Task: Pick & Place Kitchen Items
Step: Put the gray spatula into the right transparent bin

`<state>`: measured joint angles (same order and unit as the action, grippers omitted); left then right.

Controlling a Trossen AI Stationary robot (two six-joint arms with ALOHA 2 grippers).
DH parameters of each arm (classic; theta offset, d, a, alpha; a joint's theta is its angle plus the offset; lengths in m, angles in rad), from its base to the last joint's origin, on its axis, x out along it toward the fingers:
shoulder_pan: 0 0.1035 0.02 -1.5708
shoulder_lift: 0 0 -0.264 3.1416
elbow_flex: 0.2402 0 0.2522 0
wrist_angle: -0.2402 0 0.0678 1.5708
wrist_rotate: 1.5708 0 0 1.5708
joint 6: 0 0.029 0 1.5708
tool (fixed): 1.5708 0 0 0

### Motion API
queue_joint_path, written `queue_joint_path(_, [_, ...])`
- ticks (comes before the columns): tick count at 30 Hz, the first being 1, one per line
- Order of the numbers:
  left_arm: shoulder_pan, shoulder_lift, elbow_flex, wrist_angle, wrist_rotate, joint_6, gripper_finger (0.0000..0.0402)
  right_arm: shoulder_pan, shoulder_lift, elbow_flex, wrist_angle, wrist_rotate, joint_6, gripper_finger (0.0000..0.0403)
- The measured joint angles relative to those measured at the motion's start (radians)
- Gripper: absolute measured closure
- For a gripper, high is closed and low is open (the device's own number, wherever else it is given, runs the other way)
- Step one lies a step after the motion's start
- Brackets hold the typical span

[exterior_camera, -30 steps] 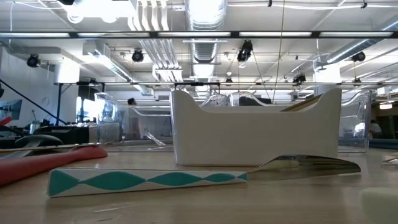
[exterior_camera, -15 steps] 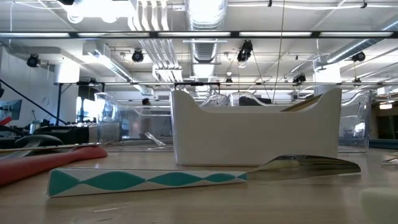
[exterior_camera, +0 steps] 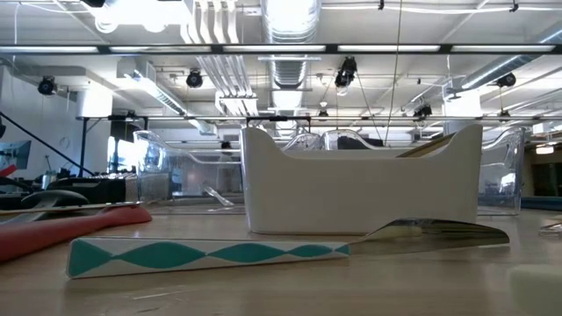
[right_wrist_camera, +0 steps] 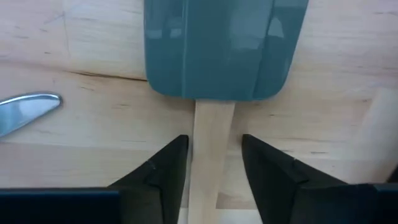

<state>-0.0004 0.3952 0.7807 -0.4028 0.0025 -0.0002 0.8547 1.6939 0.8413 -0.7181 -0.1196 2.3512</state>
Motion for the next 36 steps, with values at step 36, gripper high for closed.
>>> queue_joint_path(36, [0.000,0.000,0.000,0.000,0.000,0.000,0.0344,0.027,0.013,0.388,-0.415,0.016,-0.002,0.0360])
